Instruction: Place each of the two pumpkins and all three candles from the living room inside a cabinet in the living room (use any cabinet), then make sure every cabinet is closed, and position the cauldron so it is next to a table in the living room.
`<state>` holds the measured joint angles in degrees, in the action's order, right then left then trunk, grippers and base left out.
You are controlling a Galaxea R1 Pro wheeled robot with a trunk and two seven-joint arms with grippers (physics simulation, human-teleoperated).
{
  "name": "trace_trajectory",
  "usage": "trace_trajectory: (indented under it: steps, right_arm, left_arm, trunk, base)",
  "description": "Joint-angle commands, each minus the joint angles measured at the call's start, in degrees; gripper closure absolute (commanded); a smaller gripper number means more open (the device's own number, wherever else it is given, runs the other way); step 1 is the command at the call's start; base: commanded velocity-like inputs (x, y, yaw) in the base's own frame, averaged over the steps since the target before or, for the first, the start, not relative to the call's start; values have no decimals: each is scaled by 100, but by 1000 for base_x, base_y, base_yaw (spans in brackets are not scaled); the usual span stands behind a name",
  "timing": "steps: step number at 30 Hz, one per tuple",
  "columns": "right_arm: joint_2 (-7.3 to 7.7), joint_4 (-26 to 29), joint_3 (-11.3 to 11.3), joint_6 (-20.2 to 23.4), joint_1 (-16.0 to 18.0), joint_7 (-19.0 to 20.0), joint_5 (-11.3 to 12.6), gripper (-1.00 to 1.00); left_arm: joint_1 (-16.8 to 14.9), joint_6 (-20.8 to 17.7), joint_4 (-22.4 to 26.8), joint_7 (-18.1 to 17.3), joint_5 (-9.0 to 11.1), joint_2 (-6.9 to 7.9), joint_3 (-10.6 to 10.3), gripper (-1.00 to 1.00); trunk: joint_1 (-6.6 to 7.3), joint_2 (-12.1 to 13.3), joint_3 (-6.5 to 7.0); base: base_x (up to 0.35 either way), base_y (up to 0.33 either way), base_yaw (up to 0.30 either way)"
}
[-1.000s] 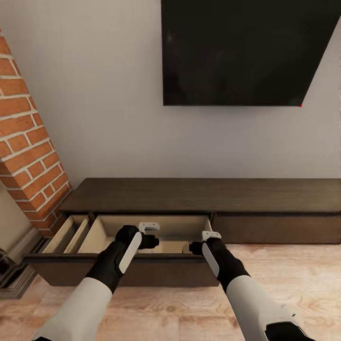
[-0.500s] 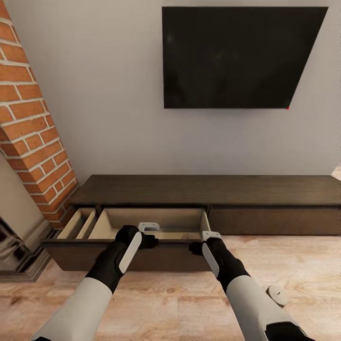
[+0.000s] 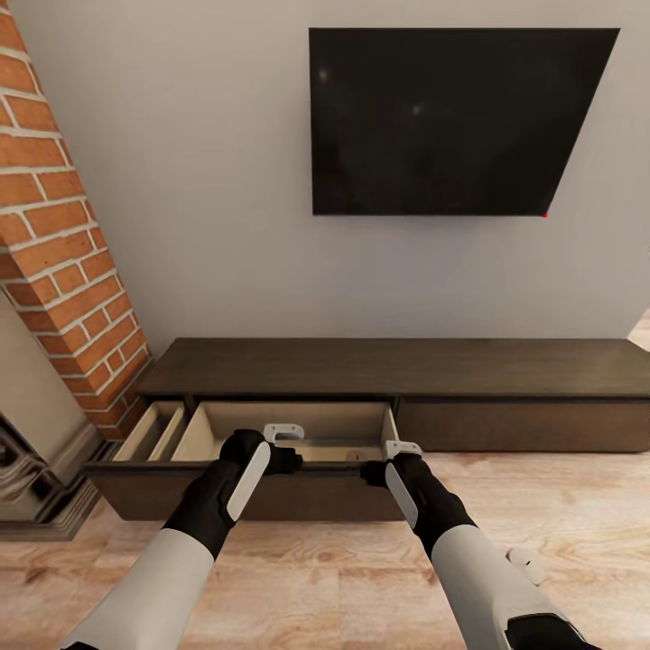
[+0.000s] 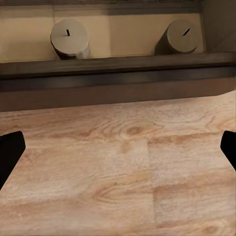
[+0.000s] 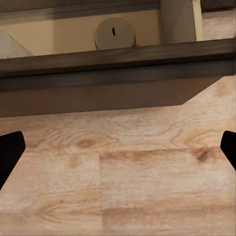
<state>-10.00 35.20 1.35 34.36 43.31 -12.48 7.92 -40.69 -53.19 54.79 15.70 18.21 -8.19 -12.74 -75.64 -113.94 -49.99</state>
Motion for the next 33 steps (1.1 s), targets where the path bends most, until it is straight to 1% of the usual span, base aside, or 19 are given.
trace_trajectory:
  steps: [1,11,24,27,30,33]
  right_arm:
    - [0,10,14,18,2,-52,64,-100]
    - [0,12,8,18,-2,-52,62,-100]
    - [0,12,10,20,-7,-52,61,-100]
    - [17,110,-51,109,92,22,93,-100]
    - [17,157,-51,109,174,22,93,-100]
    - [17,157,-51,109,174,22,93,-100]
  left_arm:
    - [-2,-16,5,56,60,2,-9,-100]
    - [-4,-16,4,56,60,0,-9,-100]
    - [-9,-16,2,56,60,-6,-9,-100]
    - [-72,82,37,-41,113,76,-70,-100]
    - [-72,178,37,-138,113,76,-70,-100]
    - [-72,275,37,-234,113,76,-70,-100]
  trunk:
    - [23,39,13]
    - [243,440,193]
    - [528,962,426]
    - [528,960,425]
    - [528,960,425]
    - [528,960,425]
  base:
    - [-73,0,0]
    - [-223,0,0]
    - [-22,0,0]
    - [0,0,0]
    - [0,0,0]
    - [0,0,0]
